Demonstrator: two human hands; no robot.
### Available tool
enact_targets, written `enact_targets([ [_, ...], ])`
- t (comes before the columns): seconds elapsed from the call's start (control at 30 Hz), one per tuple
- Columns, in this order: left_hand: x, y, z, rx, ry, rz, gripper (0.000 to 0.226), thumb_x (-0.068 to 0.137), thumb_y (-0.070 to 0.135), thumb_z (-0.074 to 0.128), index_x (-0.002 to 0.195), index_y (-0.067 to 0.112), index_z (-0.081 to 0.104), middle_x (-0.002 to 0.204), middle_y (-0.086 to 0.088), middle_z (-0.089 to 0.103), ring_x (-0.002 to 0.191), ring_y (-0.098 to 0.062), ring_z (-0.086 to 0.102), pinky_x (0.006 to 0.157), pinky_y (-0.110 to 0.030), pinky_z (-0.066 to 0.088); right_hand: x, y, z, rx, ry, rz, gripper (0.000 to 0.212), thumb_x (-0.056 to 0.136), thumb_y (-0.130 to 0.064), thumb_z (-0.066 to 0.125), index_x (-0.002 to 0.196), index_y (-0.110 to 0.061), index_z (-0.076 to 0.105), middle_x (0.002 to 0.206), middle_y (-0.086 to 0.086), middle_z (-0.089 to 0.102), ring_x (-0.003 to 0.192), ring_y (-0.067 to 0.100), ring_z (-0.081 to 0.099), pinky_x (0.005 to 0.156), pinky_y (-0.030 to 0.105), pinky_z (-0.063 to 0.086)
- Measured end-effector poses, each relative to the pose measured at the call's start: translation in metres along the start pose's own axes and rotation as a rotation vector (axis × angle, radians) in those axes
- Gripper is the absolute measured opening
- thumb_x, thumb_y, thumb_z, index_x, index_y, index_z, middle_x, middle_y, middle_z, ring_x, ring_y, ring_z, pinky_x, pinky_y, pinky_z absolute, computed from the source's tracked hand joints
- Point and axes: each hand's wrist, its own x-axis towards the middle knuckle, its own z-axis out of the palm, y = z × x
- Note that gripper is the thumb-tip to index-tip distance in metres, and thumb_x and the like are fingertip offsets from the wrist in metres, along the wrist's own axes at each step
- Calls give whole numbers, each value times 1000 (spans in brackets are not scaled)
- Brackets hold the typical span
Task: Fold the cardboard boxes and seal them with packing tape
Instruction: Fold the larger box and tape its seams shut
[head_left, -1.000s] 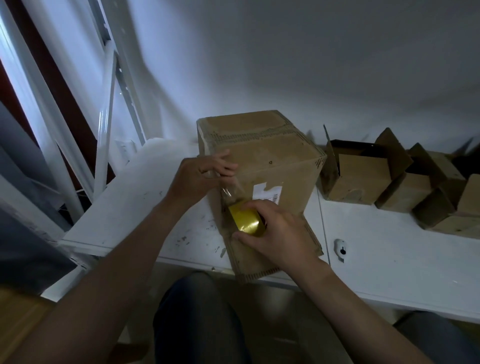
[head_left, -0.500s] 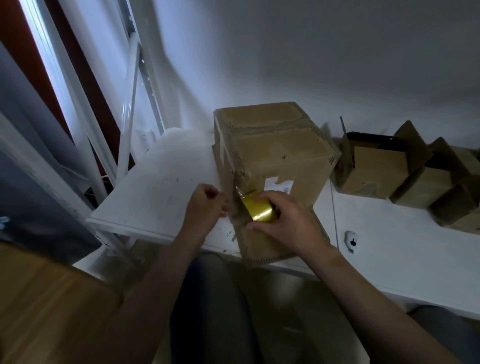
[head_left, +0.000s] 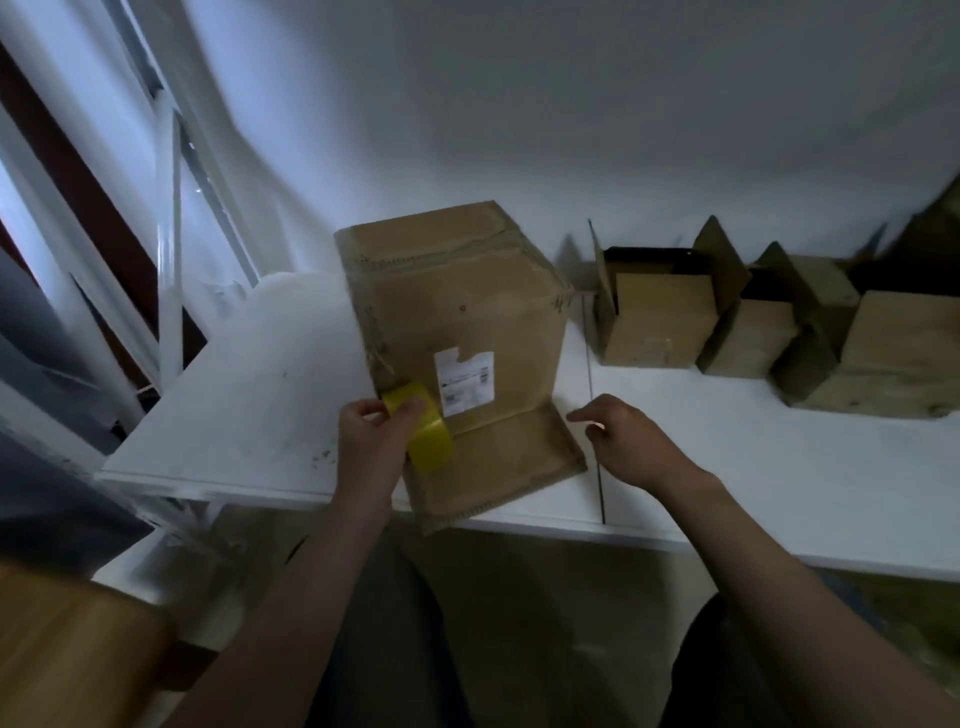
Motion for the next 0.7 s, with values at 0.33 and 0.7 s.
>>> enact_targets([
  [0.33, -2, 4, 15, -31, 94, -26, 60, 86, 35, 79, 132, 18, 42, 126, -7, 52, 110, -27, 56, 86, -45, 56, 7, 78, 10, -269, -240, 137, 32, 98, -10, 58, 128, -16, 66, 139, 7, 56, 119, 31, 56, 108, 35, 36],
  [0.7, 2, -1, 12, -77, 132, -81, 40, 99, 37, 61, 133, 20, 47, 134, -10, 52, 117, -33, 56, 92, -51, 55, -6, 66, -12, 198, -68, 302, 18, 92, -13, 73, 110, -10, 70, 101, 8, 69, 70, 22, 67, 55, 26, 54],
])
